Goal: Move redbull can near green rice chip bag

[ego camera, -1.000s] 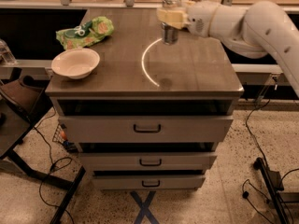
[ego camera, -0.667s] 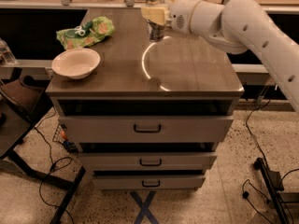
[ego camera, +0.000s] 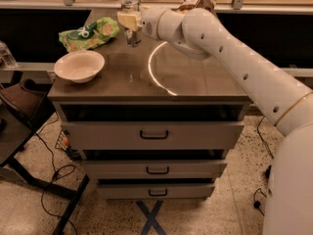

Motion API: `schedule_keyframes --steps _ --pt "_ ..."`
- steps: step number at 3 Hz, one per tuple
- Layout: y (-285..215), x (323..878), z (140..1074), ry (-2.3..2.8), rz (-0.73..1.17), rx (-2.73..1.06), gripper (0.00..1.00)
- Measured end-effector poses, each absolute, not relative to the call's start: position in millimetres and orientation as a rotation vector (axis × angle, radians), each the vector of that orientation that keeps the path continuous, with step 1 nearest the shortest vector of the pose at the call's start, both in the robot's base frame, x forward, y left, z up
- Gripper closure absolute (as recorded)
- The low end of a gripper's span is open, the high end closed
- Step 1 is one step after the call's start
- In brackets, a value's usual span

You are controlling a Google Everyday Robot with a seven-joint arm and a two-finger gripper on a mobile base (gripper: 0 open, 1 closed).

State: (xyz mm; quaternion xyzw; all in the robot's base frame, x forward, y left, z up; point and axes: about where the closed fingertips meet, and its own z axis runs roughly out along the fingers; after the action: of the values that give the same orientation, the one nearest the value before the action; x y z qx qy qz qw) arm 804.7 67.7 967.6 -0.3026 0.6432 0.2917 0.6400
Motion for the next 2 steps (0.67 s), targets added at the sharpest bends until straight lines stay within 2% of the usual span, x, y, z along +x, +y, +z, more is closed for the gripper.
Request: schedule_keyframes --steps 2 --pt "86.7 819.1 962.3 1.435 0.707 -0.713 1.0"
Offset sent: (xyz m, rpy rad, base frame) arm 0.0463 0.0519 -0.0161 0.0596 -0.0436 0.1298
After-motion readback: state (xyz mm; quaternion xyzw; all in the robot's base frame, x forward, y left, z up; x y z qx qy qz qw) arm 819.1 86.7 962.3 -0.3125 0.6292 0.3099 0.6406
